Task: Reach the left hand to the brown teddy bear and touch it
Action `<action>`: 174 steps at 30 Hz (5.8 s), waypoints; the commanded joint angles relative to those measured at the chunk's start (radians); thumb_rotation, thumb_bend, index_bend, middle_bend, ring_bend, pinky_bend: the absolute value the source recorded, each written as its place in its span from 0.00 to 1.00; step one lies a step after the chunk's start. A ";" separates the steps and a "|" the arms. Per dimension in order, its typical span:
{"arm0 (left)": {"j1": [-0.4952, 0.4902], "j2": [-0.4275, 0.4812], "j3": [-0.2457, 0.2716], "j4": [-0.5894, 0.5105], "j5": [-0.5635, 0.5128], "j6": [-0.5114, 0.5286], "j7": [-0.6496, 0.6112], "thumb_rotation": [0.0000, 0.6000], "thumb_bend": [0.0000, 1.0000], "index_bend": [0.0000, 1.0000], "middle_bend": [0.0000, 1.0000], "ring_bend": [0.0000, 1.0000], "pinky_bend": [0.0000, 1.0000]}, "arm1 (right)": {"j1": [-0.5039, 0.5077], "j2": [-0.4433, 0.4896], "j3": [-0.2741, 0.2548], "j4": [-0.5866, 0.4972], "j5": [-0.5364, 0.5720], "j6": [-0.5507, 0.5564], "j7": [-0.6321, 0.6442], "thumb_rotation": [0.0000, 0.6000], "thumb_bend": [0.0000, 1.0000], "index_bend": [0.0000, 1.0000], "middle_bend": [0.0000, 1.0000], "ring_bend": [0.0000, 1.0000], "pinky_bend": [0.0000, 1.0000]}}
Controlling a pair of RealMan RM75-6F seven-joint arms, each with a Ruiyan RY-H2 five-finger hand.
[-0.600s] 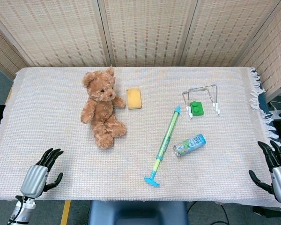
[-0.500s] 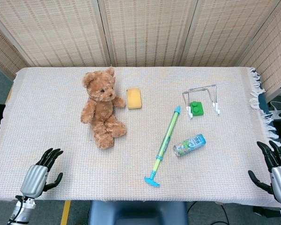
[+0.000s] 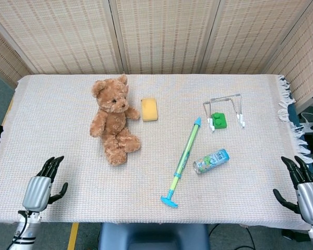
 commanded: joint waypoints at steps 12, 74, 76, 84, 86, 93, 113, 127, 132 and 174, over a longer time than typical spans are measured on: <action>-0.151 -0.140 -0.212 -0.023 -0.315 -0.169 0.199 1.00 0.39 0.00 0.00 0.07 0.30 | 0.008 -0.024 -0.015 0.111 -0.114 0.091 0.136 1.00 0.15 0.00 0.11 0.00 0.25; -0.486 -0.597 -0.444 0.368 -0.595 -0.108 0.122 1.00 0.48 0.00 0.24 0.28 0.54 | 0.035 0.037 -0.072 0.043 -0.106 -0.006 0.141 1.00 0.15 0.00 0.11 0.00 0.25; -0.485 -0.594 -0.443 0.367 -0.594 -0.111 0.121 1.00 0.48 0.00 0.21 0.27 0.50 | 0.035 0.037 -0.071 0.041 -0.103 -0.008 0.137 1.00 0.15 0.00 0.11 0.00 0.25; -0.489 -0.606 -0.432 0.401 -0.586 -0.111 0.145 1.00 0.47 0.00 0.18 0.25 0.49 | 0.035 0.041 -0.075 0.035 -0.103 -0.013 0.134 1.00 0.15 0.00 0.11 0.00 0.25; -0.492 -0.614 -0.432 0.418 -0.582 -0.107 0.143 1.00 0.47 0.00 0.19 0.25 0.49 | 0.035 0.041 -0.075 0.036 -0.104 -0.012 0.135 1.00 0.15 0.00 0.11 0.00 0.25; -0.509 -0.655 -0.439 0.512 -0.557 -0.088 0.114 1.00 0.50 0.00 0.25 0.31 0.57 | 0.038 0.042 -0.076 0.034 -0.102 -0.020 0.134 1.00 0.15 0.00 0.11 0.00 0.25; -0.527 -0.698 -0.426 0.631 -0.442 -0.009 0.013 1.00 0.58 0.02 0.37 0.44 0.70 | 0.042 0.046 -0.079 0.027 -0.098 -0.034 0.130 1.00 0.15 0.00 0.11 0.00 0.25; -0.520 -0.711 -0.425 0.642 -0.435 -0.027 0.010 1.00 0.58 0.06 0.39 0.44 0.70 | 0.043 0.045 -0.077 0.023 -0.090 -0.041 0.124 1.00 0.15 0.00 0.11 0.00 0.25; -0.520 -0.709 -0.422 0.625 -0.426 -0.022 0.026 1.00 0.58 0.05 0.39 0.44 0.70 | 0.043 0.047 -0.080 0.023 -0.093 -0.042 0.124 1.00 0.15 0.00 0.11 0.00 0.25; -0.296 -0.369 -0.166 0.366 -0.285 -0.083 0.034 1.00 0.47 0.00 0.03 0.10 0.42 | 0.048 0.040 -0.079 0.018 -0.081 -0.065 0.096 1.00 0.15 0.00 0.11 0.00 0.25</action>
